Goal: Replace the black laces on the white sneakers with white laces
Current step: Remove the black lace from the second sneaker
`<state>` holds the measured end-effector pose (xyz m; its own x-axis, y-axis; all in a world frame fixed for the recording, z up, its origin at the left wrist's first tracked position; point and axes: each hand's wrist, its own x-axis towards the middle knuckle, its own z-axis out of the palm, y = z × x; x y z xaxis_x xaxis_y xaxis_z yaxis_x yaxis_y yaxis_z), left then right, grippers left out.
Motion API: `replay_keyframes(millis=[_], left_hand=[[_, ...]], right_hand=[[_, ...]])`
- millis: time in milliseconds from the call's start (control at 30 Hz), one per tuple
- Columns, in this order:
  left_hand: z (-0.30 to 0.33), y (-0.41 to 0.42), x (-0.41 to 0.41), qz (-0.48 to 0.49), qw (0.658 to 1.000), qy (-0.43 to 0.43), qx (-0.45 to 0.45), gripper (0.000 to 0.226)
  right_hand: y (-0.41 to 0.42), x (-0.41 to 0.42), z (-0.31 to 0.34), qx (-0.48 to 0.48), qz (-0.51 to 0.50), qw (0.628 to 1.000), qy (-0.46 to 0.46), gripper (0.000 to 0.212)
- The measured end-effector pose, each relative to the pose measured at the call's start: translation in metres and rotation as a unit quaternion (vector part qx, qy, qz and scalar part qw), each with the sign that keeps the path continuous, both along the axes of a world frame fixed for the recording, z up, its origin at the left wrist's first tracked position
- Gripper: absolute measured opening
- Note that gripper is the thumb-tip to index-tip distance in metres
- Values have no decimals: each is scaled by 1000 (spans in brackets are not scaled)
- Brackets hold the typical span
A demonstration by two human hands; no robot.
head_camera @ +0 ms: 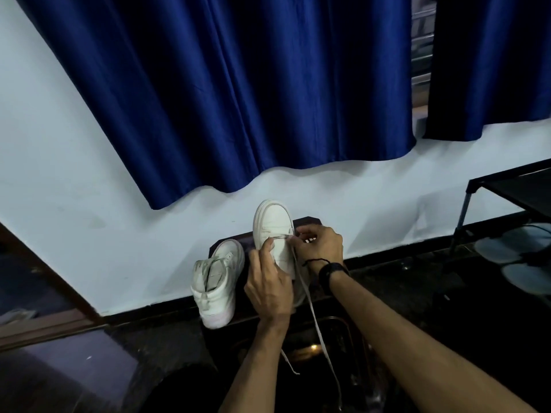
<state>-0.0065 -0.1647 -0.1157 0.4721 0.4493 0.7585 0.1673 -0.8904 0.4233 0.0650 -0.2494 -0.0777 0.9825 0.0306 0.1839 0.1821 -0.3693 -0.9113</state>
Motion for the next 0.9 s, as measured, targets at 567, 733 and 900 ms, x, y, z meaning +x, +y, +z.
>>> replay_keyframes(millis=[567,733,900], left_hand=[[-17,29,-11,-72,995,-54,-35,36],[-17,29,-7,-86,994,-57,-33,36],[-18,32,-9,-98,992,-71,-49,34]], right_hand=[[6,21,-1,-257,161,877,-373,17],[10,32,8,-233,196,933,-191,9],[17,44,20,-149,228,959,-84,11]])
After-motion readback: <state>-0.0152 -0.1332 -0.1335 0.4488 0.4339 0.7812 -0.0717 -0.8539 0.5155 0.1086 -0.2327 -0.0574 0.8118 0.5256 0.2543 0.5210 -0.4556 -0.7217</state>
